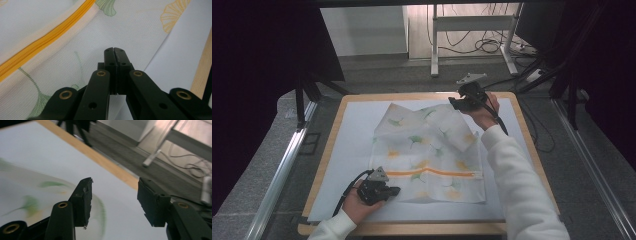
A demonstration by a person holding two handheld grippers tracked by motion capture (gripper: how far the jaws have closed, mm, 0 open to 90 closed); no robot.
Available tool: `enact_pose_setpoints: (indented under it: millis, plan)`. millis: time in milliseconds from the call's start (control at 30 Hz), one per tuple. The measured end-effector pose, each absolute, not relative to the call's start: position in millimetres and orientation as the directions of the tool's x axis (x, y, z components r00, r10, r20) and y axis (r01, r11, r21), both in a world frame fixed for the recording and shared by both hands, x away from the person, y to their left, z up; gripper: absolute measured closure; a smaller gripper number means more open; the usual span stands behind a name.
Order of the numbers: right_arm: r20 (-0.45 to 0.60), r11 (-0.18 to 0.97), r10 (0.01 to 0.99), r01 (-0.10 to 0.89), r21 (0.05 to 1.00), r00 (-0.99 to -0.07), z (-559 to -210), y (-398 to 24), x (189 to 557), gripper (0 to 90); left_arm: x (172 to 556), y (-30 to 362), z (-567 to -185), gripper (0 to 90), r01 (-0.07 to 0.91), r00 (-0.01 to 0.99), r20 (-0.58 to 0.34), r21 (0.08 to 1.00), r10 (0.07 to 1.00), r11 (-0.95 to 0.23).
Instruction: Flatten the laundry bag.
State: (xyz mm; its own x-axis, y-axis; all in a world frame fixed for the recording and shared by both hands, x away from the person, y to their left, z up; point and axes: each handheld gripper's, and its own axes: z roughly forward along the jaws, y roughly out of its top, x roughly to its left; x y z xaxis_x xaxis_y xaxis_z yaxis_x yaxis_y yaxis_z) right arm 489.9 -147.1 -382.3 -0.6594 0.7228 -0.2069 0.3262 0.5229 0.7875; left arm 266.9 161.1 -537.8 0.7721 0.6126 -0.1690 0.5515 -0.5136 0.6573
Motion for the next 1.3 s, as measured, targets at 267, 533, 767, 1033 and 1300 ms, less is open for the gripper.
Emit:
enact_pose_setpoints:
  millis: [267,533,767,1033,1300]
  plan:
    - [-0.078,0.581,0.544,0.308,0.754,-0.835,-417,-130,389,53.3,267,161,-538,89.9,0.559,0.766,-0.179,0.658,0.617,-0.504]
    - [0.035,0.609,0.458,0.342,0.715,-0.888,-478,-116,361,84.4,268,160,-538,89.9,0.567,0.764,-0.189,0.654,0.617,-0.501]
    - [-0.004,0.634,0.442,0.309,0.709,-0.897,-481,-90,374,89.0,268,161,-538,89.9,0.561,0.768,-0.185,0.655,0.613,-0.505]
    - [-0.064,0.664,0.474,0.309,0.68,-0.878,-489,-85,388,89.2,268,161,-538,89.9,0.561,0.77,-0.183,0.651,0.611,-0.512]
    - [-0.109,0.657,0.498,0.293,0.695,-0.86,-475,-71,412,89.3,269,161,-538,89.9,0.558,0.772,-0.18,0.65,0.609,-0.515]
